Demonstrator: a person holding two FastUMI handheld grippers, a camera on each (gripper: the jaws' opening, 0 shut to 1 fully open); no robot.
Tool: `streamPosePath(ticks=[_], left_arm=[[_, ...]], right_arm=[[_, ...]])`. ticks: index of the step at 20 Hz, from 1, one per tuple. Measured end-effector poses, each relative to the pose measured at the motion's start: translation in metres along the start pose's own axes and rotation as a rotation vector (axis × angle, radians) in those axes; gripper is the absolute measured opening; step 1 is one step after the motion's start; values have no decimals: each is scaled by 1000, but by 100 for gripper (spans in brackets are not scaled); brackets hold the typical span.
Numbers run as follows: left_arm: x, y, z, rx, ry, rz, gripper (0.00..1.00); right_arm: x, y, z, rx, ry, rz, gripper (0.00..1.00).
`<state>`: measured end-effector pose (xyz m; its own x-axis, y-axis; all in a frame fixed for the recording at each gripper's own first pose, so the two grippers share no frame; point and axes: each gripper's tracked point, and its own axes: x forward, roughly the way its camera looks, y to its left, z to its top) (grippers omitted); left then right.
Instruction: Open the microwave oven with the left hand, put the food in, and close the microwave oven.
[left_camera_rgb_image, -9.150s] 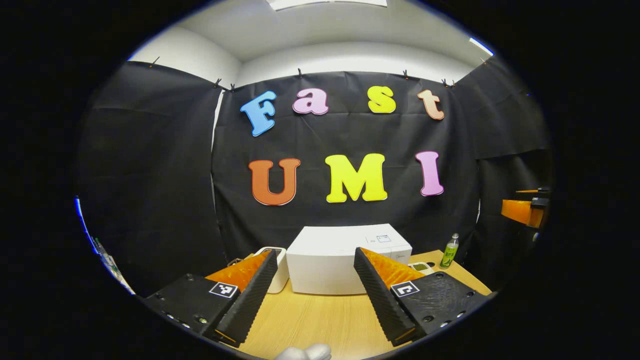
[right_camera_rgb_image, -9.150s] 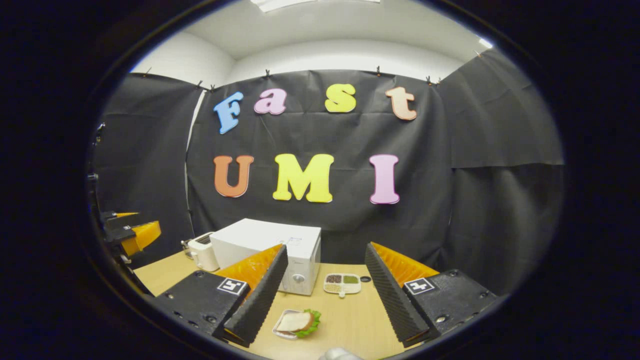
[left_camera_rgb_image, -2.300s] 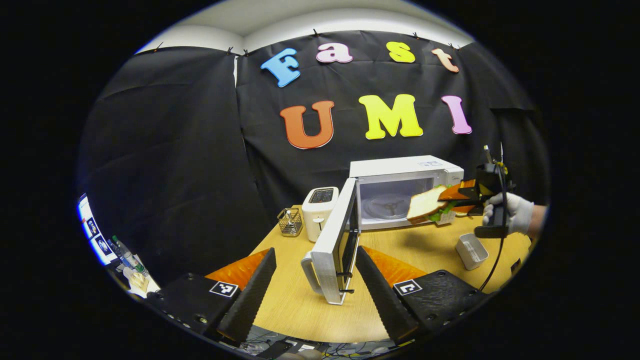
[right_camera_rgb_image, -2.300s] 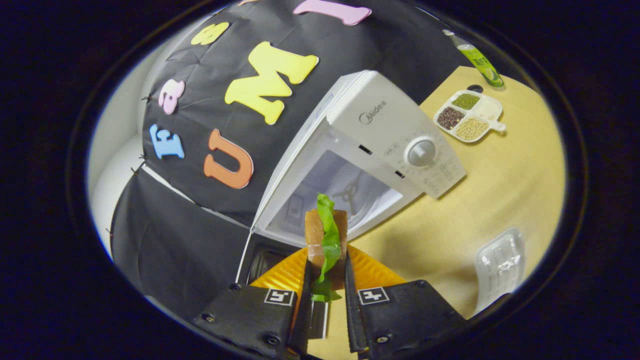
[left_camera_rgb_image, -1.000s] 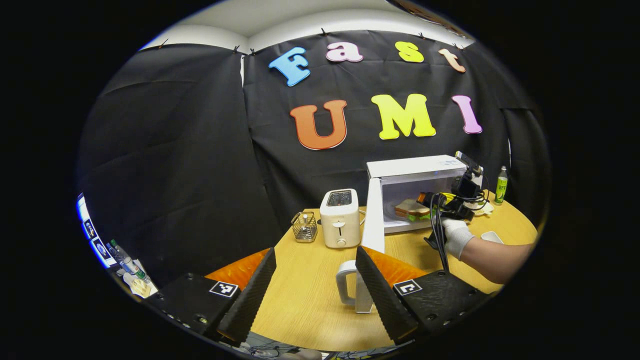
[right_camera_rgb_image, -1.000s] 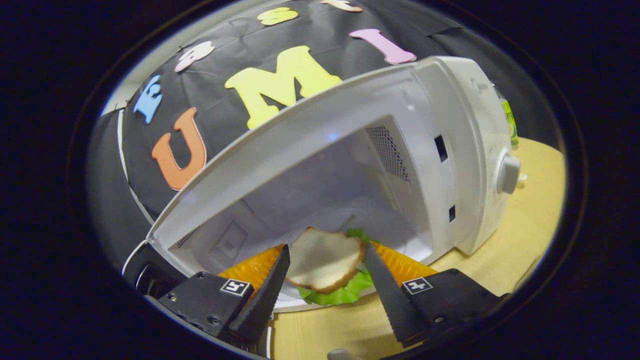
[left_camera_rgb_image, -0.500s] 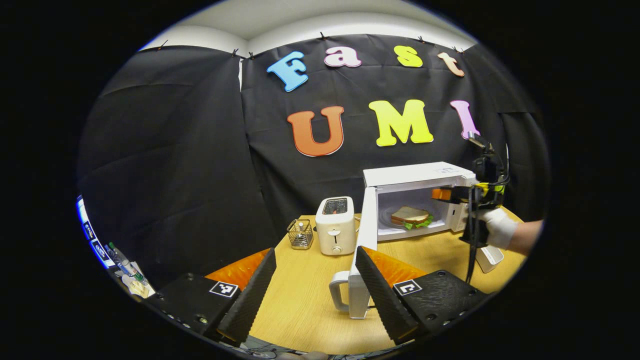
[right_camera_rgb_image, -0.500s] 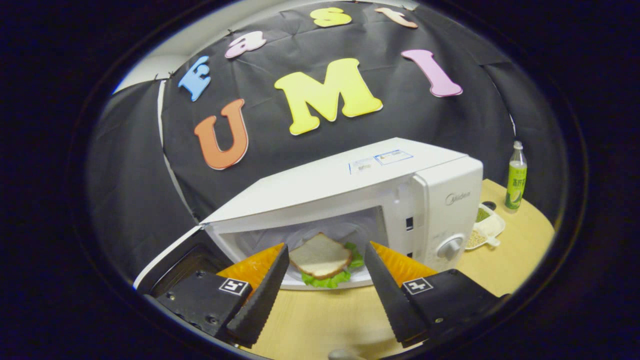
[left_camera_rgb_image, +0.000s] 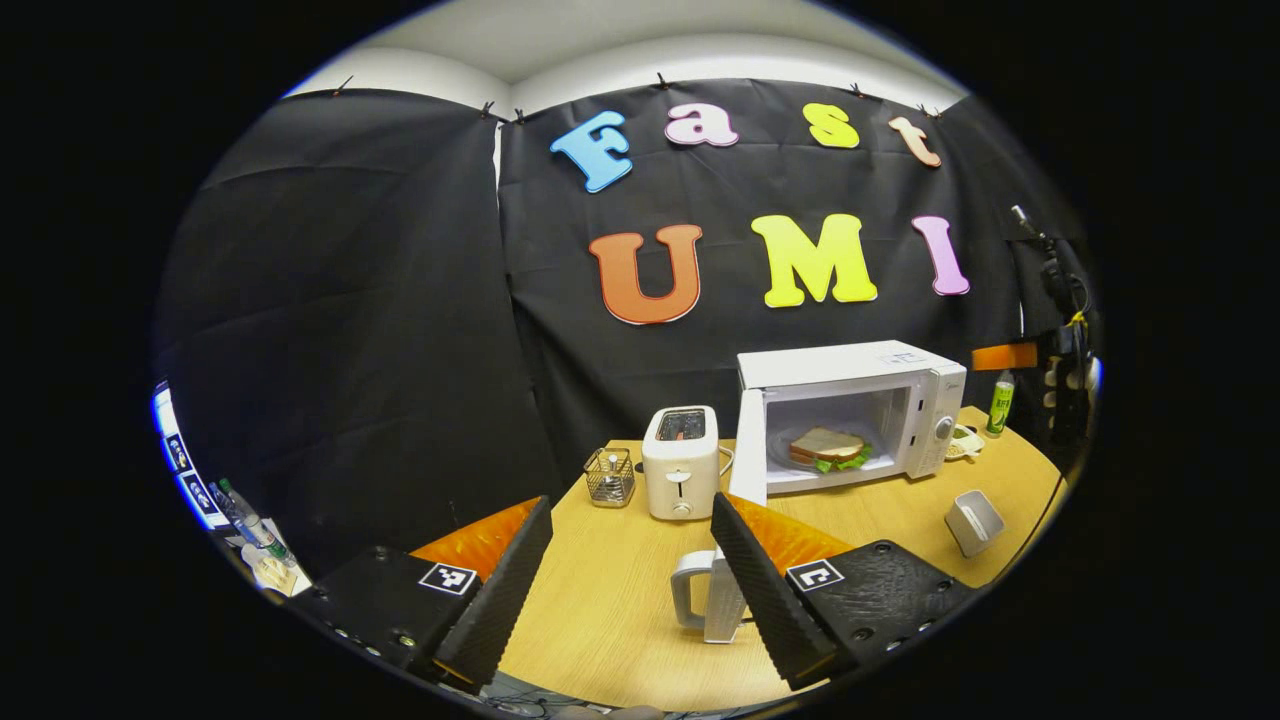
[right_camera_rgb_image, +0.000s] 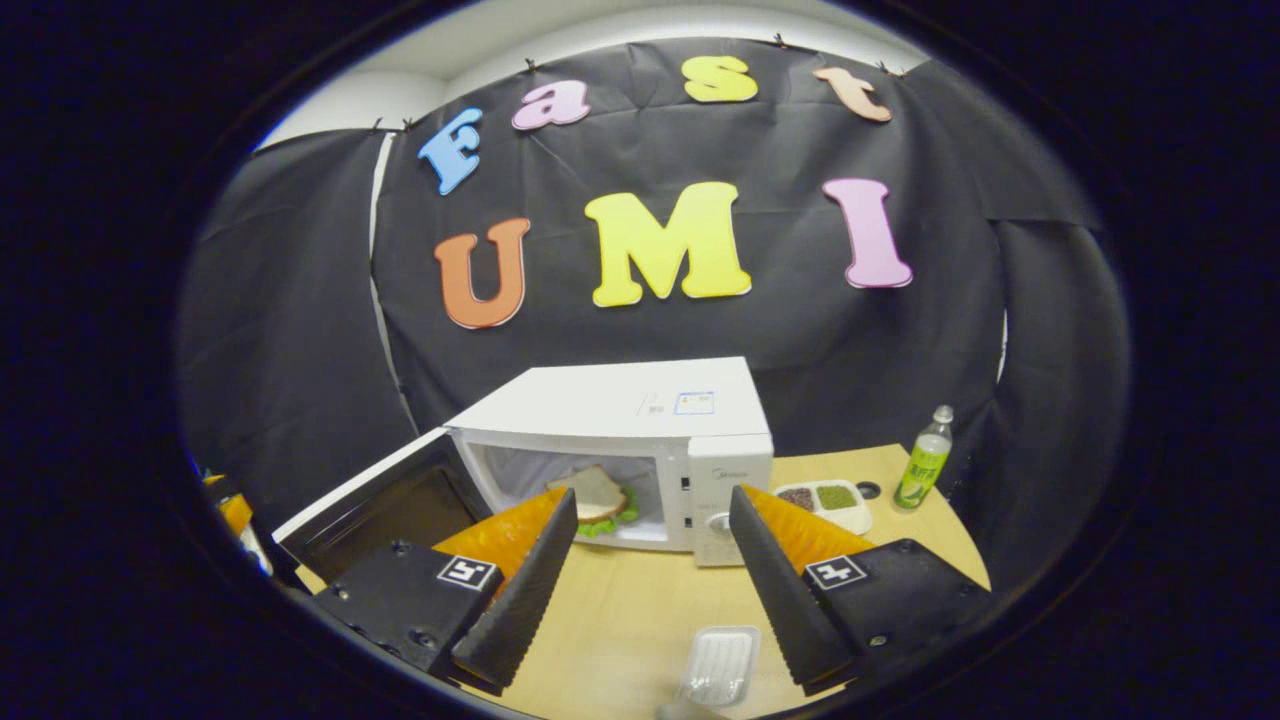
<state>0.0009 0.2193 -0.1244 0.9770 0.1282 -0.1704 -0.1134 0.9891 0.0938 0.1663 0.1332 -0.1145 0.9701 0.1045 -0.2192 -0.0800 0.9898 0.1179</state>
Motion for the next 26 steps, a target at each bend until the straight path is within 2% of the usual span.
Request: streamPosePath(ticks=[4,5,6,7,9,11,12,15,17,18,19,21,22,26], left_arm=[[5,-2,6,11,-36,-2,96],[5,-3,6,13,-43,0,89],[7,-2,6,13,-49,-1,95],[7,-3,4,5,-51,-1,94],[9,-7,1,-21,-45,-25,81],[12,-7,-10,-25,-26,-41,72],[13,-7,-15,-20,-15,-51,73],[24,16,-32,-8,7,1,20],[29,19,-50,-18,25,5,8],[36,26,-57,-20,38,13,7],[41,27,-64,-33,46,9,0],[56,28,-74,-50,59,5,2],[66,29,-81,-42,71,11,0],[80,8,-91,-22,79,-52,0]], right_arm=[[-49,-31,10,-16,-6,-39,98],[-60,-36,13,-26,-9,-43,98],[-71,-41,16,-38,-18,-52,98],[-81,-46,21,-50,-27,-62,98],[-97,-53,24,-52,-40,-86,98],[-113,-56,22,-33,-39,-100,98],[-120,-56,20,-29,-37,-102,91],[-130,-56,18,-50,-22,-107,91],[-135,-54,17,-56,-8,-100,91],[-137,-52,14,-54,5,-90,91],[-137,-52,12,-54,19,-85,91],[-139,-55,9,-52,50,-88,92],[-140,-57,11,-51,49,-94,98],[-149,-58,22,-43,59,-102,98]])
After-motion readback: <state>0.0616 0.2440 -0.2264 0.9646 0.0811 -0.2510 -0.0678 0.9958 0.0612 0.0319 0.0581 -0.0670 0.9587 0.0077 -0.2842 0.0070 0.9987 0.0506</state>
